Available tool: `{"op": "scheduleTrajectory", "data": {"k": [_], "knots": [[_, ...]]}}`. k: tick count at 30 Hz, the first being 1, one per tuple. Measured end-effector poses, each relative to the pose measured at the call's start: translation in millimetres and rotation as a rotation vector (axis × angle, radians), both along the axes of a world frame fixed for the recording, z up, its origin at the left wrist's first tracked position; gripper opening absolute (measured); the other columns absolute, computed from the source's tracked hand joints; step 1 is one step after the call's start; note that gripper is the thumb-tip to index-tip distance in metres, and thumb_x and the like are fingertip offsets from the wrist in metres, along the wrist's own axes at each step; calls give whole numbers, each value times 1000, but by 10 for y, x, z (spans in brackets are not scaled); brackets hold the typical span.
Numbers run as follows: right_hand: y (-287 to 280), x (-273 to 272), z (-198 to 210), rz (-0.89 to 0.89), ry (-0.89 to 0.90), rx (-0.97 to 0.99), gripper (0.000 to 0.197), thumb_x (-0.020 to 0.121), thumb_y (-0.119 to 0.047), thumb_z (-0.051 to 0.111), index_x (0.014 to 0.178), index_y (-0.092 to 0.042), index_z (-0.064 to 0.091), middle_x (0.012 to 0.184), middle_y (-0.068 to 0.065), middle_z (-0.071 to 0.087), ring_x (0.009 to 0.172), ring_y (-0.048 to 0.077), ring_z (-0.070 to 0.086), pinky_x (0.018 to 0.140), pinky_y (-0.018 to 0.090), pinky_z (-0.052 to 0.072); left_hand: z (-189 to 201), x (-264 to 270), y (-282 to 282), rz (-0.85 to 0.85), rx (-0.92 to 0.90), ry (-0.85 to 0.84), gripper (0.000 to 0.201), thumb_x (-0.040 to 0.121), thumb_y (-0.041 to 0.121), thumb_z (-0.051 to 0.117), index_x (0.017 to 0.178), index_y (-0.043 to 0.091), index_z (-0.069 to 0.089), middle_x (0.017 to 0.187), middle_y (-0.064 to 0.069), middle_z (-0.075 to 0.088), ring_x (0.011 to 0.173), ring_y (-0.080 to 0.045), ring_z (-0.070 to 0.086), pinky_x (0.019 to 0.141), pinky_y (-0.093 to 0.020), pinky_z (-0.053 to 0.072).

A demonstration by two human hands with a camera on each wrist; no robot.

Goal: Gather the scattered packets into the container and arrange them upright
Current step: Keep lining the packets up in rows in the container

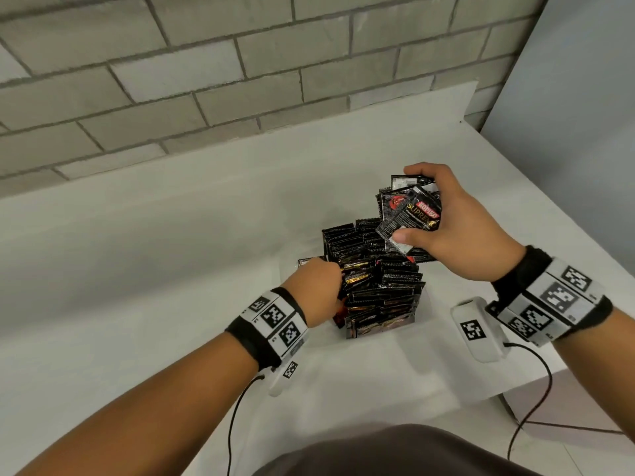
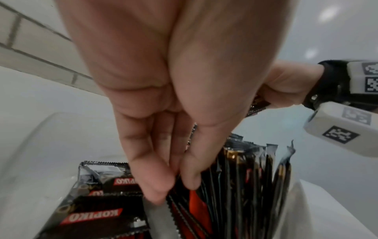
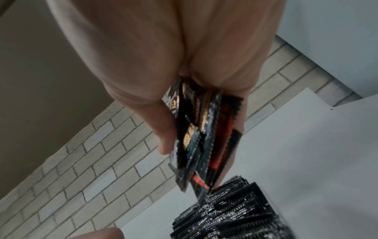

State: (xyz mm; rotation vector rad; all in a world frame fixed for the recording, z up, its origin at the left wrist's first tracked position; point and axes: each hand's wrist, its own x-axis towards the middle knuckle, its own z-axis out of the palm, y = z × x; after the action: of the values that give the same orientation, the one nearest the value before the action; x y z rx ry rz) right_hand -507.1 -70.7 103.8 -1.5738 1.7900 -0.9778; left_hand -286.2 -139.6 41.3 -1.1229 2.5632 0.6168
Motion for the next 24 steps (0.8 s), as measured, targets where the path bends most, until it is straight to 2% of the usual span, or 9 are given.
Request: {"op": "scheduleTrajectory", "data": {"k": [6,8,11,13,15,18,20,22,24], "knots": [[48,-104,-64,-33,-22,0,83,78,-16,85,141,-35,33,113,-15,62,88,-3,67,73,10,53,-59,-40,-12,43,34,-3,18,90,15,70,87,-2,72,88,-19,73,71,-23,57,64,-31,48],[60,-116,-94,-36,-31,10,84,77,-16,85,140,-36,33,113,-12,63,87,-1,68,74,11,54,-58,-14,-19,70,55,35,17,89,16,69,87,-1,71,86,-16,73,72,-22,59,60,-25,44],[77,-111,-136,-25,-23,30,84,77,-17,85,140,-37,33,112,-14,63,90,3,69,78,20,56,-29,-3,-46,127,73,102,11,87,15,71,85,5,66,84,-10,72,80,-24,66,56,-22,40],[86,-102,-148,-14,-14,52,84,77,-18,86,139,-40,33,114,-8,64,90,3,69,71,20,57,-2,-30,-55,155,77,135,9,86,13,70,89,5,66,86,-10,73,84,-25,67,57,-22,41],[96,-93,-144,-4,-6,68,83,77,-18,85,138,-41,33,116,-4,64,88,4,69,63,22,59,7,-68,-57,165,101,135,8,86,11,70,91,5,67,90,-10,73,88,-25,68,64,-26,46],[105,-95,-122,-2,-1,73,83,78,-17,85,138,-42,34,115,-4,64,86,3,69,61,23,59,1,-114,-35,135,126,103,9,87,10,73,87,11,64,75,-2,65,81,-22,63,69,-26,45],[104,-95,-108,-2,-15,74,83,78,-16,85,138,-41,34,114,-4,63,84,0,69,58,20,58,-5,-119,-28,121,121,119,9,88,7,71,91,10,63,69,5,58,78,-20,61,68,-24,42],[103,-100,-105,-2,-4,78,84,77,-16,85,138,-41,34,114,-6,64,86,2,70,62,20,58,-8,-102,-28,122,117,131,14,89,9,73,97,9,62,76,2,65,80,-19,63,64,-22,43],[106,-105,-97,0,5,83,84,77,-16,85,139,-40,34,112,-7,65,87,4,70,63,20,58,-18,-73,-40,123,132,122,19,90,11,73,105,6,62,93,-7,74,89,-23,68,72,-31,52]]}}
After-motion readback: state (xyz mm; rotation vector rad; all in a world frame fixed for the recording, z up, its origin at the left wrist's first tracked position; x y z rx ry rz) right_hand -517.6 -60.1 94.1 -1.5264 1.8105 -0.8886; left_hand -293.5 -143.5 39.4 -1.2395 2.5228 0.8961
